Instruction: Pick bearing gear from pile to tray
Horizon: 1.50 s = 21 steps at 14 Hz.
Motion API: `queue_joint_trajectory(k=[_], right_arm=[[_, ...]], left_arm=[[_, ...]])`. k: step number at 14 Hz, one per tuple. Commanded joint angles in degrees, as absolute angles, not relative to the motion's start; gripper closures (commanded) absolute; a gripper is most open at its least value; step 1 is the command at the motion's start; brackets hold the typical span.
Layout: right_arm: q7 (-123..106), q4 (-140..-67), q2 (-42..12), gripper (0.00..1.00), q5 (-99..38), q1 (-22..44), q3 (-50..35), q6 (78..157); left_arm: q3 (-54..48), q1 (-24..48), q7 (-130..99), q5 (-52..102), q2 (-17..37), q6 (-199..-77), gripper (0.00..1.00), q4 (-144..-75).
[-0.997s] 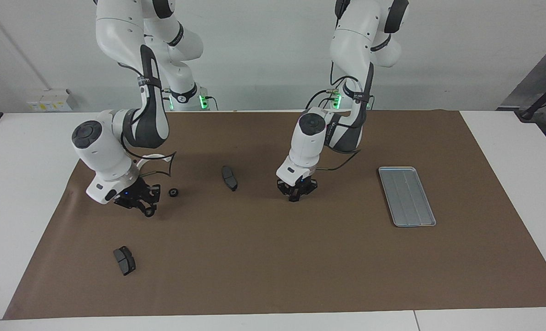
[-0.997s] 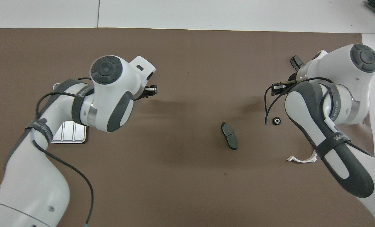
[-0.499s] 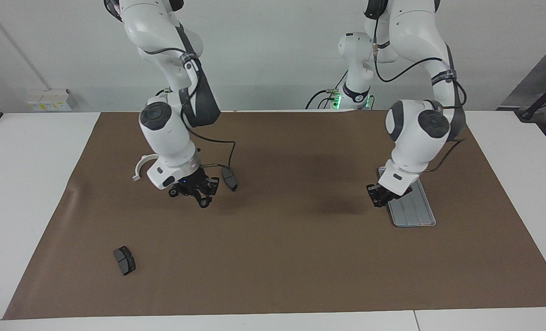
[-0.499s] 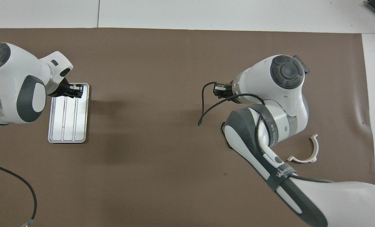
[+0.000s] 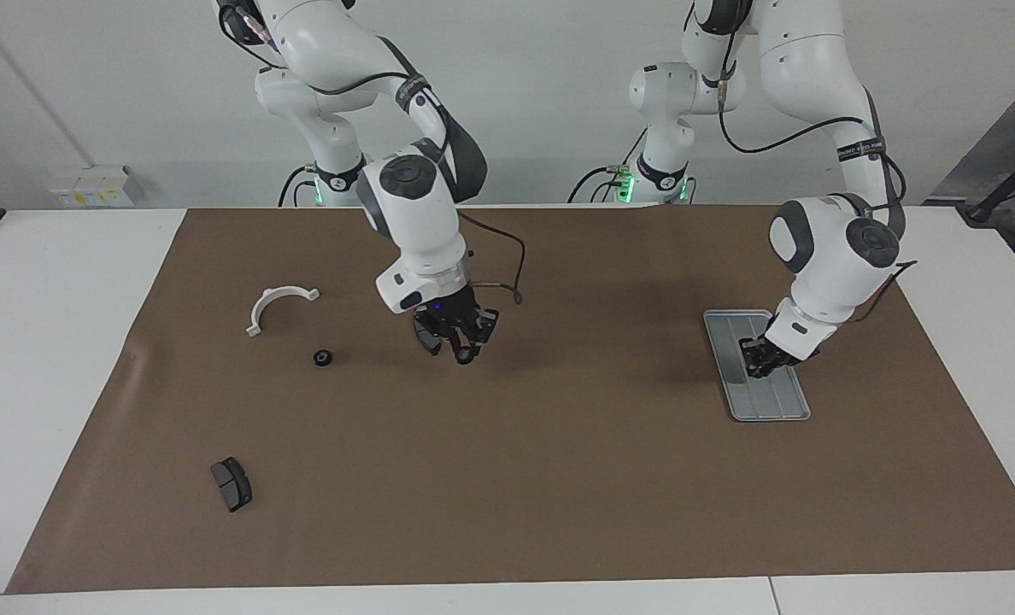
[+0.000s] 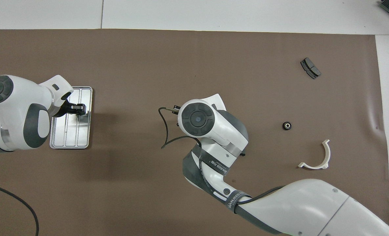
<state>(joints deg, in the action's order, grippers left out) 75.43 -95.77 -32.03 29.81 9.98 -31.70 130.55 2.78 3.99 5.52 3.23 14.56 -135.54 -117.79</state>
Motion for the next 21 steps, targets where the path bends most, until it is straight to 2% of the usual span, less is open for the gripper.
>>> queue_joint_trajectory(k=[1, 4, 5, 6, 7, 8, 12, 16, 21], right_arm=[[80.94, -91.85, -37.35, 1.0, 35.5, 9.93, -33.92, 130.87], [83.4, -91.93, -38.14, 1.0, 38.05, 10.55, -33.92, 131.57], [83.84, -92.46, -38.14, 0.91, 38.06, 10.55, -33.84, 133.4], [84.11, -92.81, -38.06, 0.69, 38.14, 10.46, -33.84, 134.03], [84.11, -92.9, -38.06, 0.27, 38.14, 10.46, -33.92, 134.03], [84.11, -92.9, -38.06, 0.0, 38.14, 10.46, -33.84, 133.95], [82.63, -92.99, -36.31, 0.0, 39.81, 9.32, -33.84, 129.83], [64.73, -99.04, -25.95, 0.0, 35.18, 5.63, -30.87, 126.65], [30.32, -107.82, -13.65, 0.0, 17.79, 5.54, -16.82, 126.56]], left_arm=[[2.9, 4.48, 5.36, 3.6, 13.18, -136.32, 0.07, -117.61], [2.46, 6.75, 0.2, 5.09, 14.58, -135.79, 0.08, -113.57], [2.46, 8.25, -2.17, 5.27, 14.76, -135.79, 0.08, -112.6], [2.46, 9.57, -4.72, 5.27, 14.94, -135.79, 0.08, -112.07], [2.46, 11.06, -8.05, 5.27, 15.38, -136.05, 0.08, -111.19], [2.46, 12.55, -11.22, 5.27, 15.9, -136.05, 0.09, -110.31], [2.37, 17.83, -18.35, 5.45, 17.48, -135.79, 0.13, -105.66], [2.64, 25.03, -24.33, 6.77, 24.24, -132.37, 0.15, -95.03], [2.9, 32.6, -24.96, 5.01, 28.82, -131.92, 0.19, -92.65]])
